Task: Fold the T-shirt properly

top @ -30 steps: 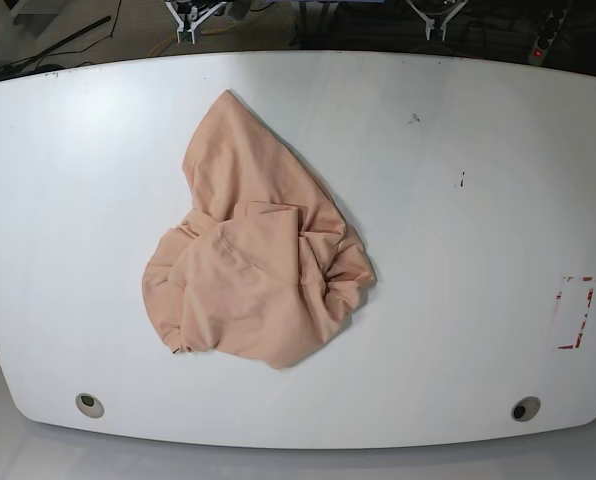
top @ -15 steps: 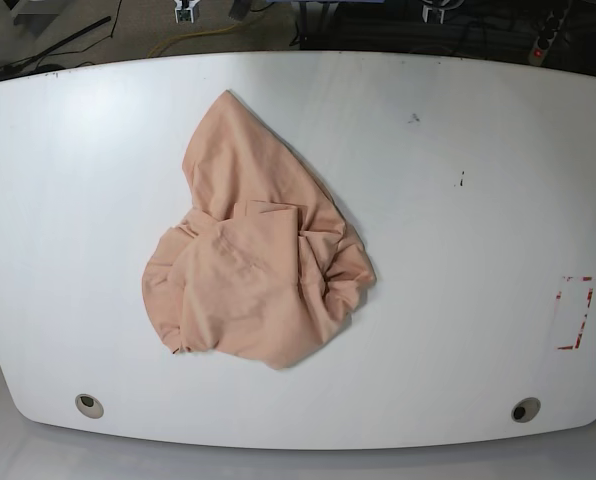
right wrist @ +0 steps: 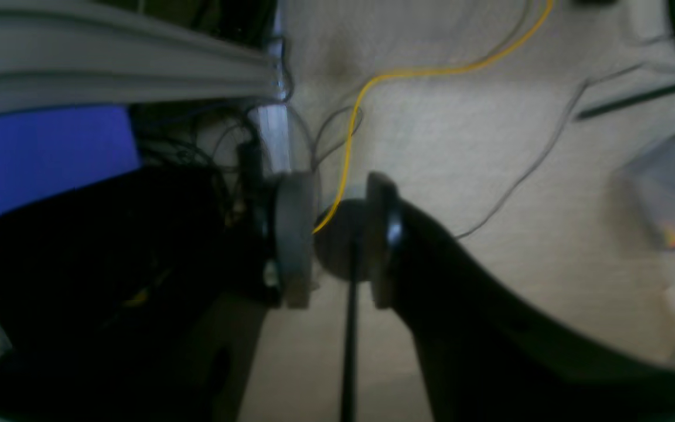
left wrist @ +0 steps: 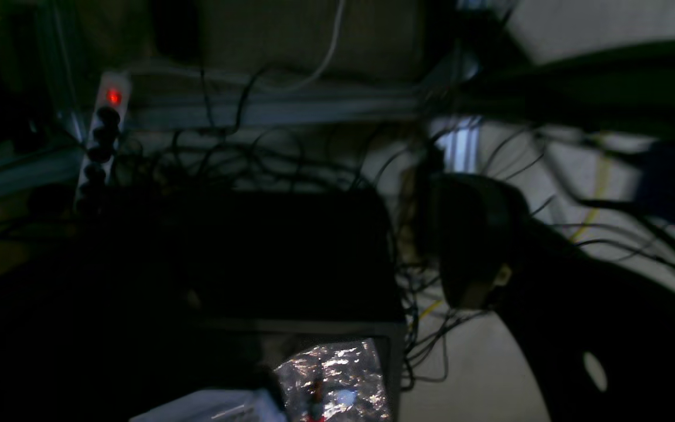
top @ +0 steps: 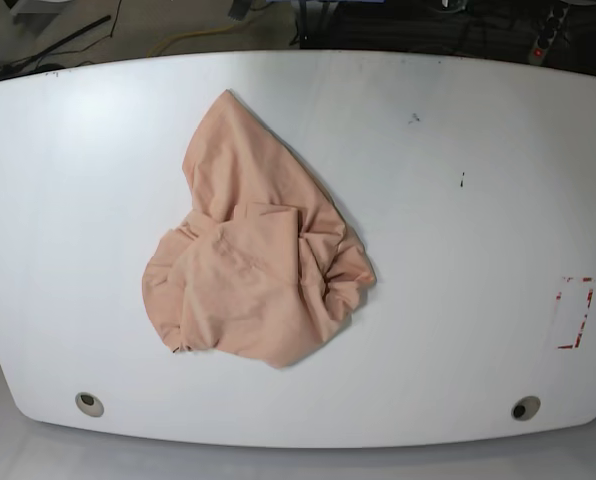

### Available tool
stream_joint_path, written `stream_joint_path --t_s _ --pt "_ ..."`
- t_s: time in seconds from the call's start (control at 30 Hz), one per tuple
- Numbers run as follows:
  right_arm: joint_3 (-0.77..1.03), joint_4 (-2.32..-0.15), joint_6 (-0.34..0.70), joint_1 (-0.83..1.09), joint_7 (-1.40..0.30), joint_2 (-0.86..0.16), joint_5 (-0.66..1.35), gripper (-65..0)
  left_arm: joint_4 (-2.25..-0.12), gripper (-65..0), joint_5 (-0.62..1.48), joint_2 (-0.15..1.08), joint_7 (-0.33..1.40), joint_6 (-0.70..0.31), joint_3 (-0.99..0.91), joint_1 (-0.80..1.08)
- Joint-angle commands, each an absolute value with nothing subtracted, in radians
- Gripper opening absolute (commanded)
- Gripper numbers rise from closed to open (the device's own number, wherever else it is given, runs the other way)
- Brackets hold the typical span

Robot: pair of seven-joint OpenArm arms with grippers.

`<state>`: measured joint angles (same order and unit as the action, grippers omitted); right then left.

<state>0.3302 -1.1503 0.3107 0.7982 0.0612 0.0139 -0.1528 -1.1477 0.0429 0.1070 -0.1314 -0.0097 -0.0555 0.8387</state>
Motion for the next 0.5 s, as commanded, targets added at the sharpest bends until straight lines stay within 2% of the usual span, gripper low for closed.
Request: stream_joint_path --t_s 0.0,0.13,0.47 --pt "0.34 -1.245 0.314 0.868 0.073 0.035 -0.142 -51.2 -1.242 -16.8 0.042 0.13 -0.148 0.002 -0.081 0.912" --pt "0.335 -1.406 0.314 0.98 0.073 0.059 -0.13 -51.2 -1.412 -16.8 0.044 0.143 -0.148 0.002 -0.096 1.024" --pt "0.334 -1.744 0.315 1.222 0.074 0.073 0.099 -51.2 -1.799 -16.5 0.045 0.14 -0.15 0.002 -0.211 1.227"
